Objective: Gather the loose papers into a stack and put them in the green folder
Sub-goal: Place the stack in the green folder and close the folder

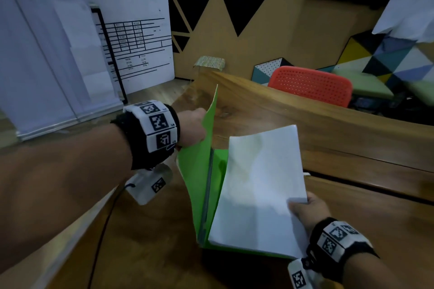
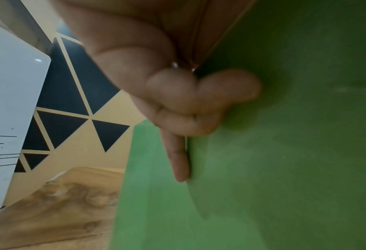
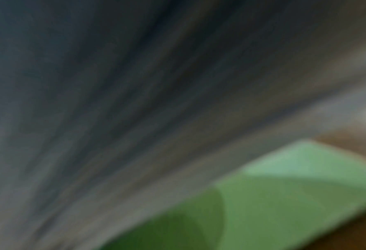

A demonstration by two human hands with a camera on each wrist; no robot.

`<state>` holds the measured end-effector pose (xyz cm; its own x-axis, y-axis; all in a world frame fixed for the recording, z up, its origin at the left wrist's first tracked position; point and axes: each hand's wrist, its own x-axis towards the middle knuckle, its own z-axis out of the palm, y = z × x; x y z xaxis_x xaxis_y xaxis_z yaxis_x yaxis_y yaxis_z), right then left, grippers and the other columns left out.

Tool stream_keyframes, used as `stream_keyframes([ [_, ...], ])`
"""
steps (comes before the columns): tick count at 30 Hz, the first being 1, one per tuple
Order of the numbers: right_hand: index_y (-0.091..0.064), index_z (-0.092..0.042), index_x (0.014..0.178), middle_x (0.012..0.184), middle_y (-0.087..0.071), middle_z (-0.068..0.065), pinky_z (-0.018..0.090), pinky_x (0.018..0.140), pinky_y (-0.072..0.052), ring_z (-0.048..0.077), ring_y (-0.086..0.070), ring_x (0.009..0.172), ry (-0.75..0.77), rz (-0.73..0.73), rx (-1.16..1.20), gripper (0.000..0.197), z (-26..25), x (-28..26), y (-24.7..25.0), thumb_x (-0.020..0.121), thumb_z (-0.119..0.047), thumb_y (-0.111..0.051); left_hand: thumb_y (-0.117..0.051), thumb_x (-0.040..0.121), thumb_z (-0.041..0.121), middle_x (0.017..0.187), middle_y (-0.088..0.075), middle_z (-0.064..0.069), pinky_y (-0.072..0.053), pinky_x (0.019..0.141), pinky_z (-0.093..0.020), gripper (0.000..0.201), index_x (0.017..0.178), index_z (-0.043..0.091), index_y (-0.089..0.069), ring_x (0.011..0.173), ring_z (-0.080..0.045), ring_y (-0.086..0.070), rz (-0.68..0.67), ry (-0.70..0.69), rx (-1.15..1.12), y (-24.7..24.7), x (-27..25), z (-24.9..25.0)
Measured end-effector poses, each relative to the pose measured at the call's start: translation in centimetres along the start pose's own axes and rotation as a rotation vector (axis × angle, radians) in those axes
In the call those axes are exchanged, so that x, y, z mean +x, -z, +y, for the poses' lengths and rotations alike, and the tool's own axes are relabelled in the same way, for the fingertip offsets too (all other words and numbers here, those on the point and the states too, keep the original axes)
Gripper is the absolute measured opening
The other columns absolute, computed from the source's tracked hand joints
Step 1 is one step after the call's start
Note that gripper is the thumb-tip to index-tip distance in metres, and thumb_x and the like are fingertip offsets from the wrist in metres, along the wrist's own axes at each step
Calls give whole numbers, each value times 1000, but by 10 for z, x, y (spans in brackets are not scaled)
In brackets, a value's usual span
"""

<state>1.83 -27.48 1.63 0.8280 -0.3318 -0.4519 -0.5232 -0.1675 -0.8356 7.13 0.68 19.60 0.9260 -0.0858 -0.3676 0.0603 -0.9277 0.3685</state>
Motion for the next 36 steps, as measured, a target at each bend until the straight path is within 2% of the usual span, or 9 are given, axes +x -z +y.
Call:
stream_keyframes([
  [3,-60,-13,78,74,-63,14,45,75,-52,32,-61,73,-51,-23,-6,23,22,-19,-5,80,11,-60,-43,89,9,122,-50,-20,-54,78,-39,49,136,10,-28,99,-30,-57,-15,-26,38,-13,-26,-1],
  [8,-58,-13,78,77,-65,15,37,69,-52,31,-62,73,-65,-80,-21,24,40,-38,-6,80,10,-59,-39,87,13,126,-55,-13,-52,89,-39,61,143,27,-18,105,-29,-58,-76,-52,130,-20,-59,-6],
  [10,-59,-13,80,79,-66,15,40,74,-53,32,-63,75,-69,-87,-19,24,44,-42,-8,80,11,-60,-39,87,14,124,-56,-12,-51,84,-36,61,142,26,-19,98,-25,-59,-47,-63,148,-22,-69,-9],
  [13,-60,-10,86,83,-66,16,47,85,-53,36,-64,85,-91,-77,-20,20,53,-45,-12,80,9,-62,-39,89,9,127,-53,-15,-43,64,-27,61,144,23,-18,82,-19,-52,-27,-59,89,-26,-78,-13],
  [16,-58,-6,97,83,-65,14,47,89,-52,39,-63,93,-106,-31,-16,22,62,-46,-14,80,7,-63,-40,89,9,126,-53,-15,-41,59,-25,60,144,24,-19,80,-19,-51,-15,-43,32,-30,-81,-16],
  [20,-59,-6,104,94,-66,17,49,92,-51,39,-64,96,-115,-17,-16,26,69,-48,-16,81,4,-64,-40,88,10,127,-52,-15,-46,66,-29,62,144,27,-19,93,-24,-56,2,-27,-18,-33,-82,-19],
  [23,-58,-8,105,93,-65,17,49,90,-52,39,-63,94,-109,-20,-39,27,70,-46,-19,81,3,-64,-40,88,8,126,-54,-15,-52,83,-36,61,143,25,-21,103,-29,-58,-23,-45,-71,-35,-82,-19],
  [31,-58,-2,118,100,-64,18,43,88,-51,37,-62,95,-129,-16,-161,38,79,-43,-23,81,0,-63,-40,86,8,123,-56,-12,-54,81,-36,61,142,25,-24,99,-27,-61,-40,-89,-98,-40,-80,-16],
  [36,-62,-11,114,101,-67,12,39,86,-52,32,-63,93,-106,-5,-342,36,78,-45,-23,79,-19,-64,-40,85,9,127,-54,-12,-53,84,-36,62,142,25,-23,104,-28,-58,-52,-108,-91,-46,-77,-13],
])
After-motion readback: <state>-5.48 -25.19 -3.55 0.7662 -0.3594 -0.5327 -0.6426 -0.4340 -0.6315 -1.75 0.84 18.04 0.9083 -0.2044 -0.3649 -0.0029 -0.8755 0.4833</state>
